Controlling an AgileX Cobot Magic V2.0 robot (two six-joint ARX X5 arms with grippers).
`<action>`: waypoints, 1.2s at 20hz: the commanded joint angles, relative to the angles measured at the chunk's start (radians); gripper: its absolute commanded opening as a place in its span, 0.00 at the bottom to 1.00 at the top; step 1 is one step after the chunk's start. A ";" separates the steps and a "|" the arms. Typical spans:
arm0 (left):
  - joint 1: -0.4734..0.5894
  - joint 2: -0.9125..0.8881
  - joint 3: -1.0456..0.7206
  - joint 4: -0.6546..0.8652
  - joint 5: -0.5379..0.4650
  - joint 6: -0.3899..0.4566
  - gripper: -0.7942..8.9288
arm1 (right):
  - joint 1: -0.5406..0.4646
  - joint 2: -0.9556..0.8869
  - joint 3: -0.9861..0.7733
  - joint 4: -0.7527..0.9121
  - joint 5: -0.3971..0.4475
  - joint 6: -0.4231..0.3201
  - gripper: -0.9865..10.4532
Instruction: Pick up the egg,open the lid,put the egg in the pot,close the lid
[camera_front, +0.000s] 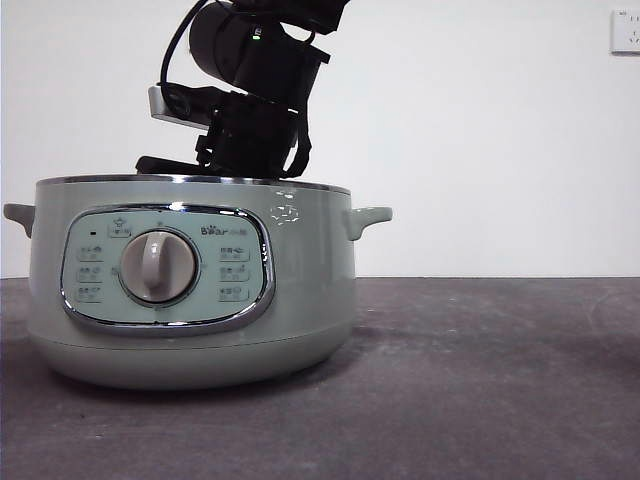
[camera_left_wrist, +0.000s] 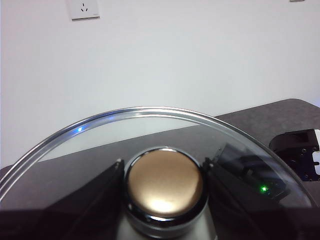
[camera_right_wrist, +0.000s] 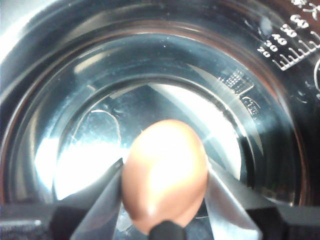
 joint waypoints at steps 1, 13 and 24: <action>0.000 -0.008 0.011 0.035 -0.001 0.004 0.07 | 0.005 0.026 0.006 0.001 0.000 -0.005 0.26; 0.000 -0.008 0.011 -0.010 -0.002 0.004 0.07 | 0.013 -0.071 0.006 -0.031 0.045 0.056 0.50; -0.001 0.306 0.010 0.109 0.030 0.005 0.07 | -0.086 -0.654 0.006 -0.251 0.315 0.134 0.50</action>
